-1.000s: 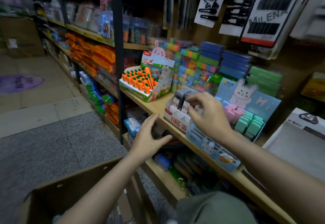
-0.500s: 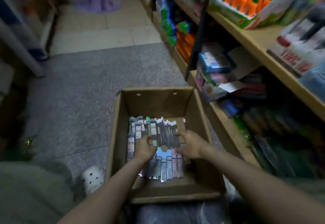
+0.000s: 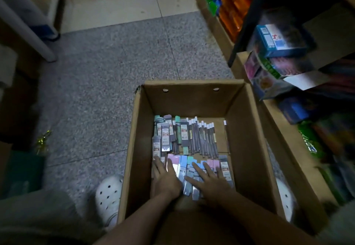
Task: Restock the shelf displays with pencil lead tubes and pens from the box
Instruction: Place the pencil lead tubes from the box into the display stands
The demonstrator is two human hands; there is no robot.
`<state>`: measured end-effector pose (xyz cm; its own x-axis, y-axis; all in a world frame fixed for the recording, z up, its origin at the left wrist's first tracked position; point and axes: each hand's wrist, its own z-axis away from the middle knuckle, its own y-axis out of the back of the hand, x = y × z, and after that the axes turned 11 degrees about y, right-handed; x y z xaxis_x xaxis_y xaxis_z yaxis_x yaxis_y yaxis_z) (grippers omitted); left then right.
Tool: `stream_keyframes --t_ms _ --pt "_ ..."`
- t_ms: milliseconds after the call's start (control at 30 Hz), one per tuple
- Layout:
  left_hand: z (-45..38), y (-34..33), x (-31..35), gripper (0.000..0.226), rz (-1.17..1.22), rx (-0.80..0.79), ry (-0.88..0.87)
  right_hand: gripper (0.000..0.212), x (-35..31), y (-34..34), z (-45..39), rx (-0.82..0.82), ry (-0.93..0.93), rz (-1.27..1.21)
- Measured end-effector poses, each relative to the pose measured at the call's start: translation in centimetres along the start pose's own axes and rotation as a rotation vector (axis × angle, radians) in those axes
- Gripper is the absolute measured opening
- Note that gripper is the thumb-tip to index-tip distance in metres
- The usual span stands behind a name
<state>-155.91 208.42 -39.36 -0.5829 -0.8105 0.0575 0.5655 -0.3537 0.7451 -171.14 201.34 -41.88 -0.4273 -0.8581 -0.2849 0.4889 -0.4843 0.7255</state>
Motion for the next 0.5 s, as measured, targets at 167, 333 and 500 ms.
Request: stream_keyframes --t_ms 167,333,500 --pt "1.0 0.0 0.6 0.070 0.071 0.029 -0.120 0.086 1.8 0.3 0.7 0.046 -0.091 -0.118" --pt "-0.7 1.7 1.0 0.063 0.324 0.219 -0.185 0.075 0.9 1.7 0.7 0.214 -0.152 -0.214" --pt "-4.1 3.1 2.3 0.066 0.361 0.188 -0.096 0.073 1.5 4.1 -1.3 0.319 -0.207 -0.316"
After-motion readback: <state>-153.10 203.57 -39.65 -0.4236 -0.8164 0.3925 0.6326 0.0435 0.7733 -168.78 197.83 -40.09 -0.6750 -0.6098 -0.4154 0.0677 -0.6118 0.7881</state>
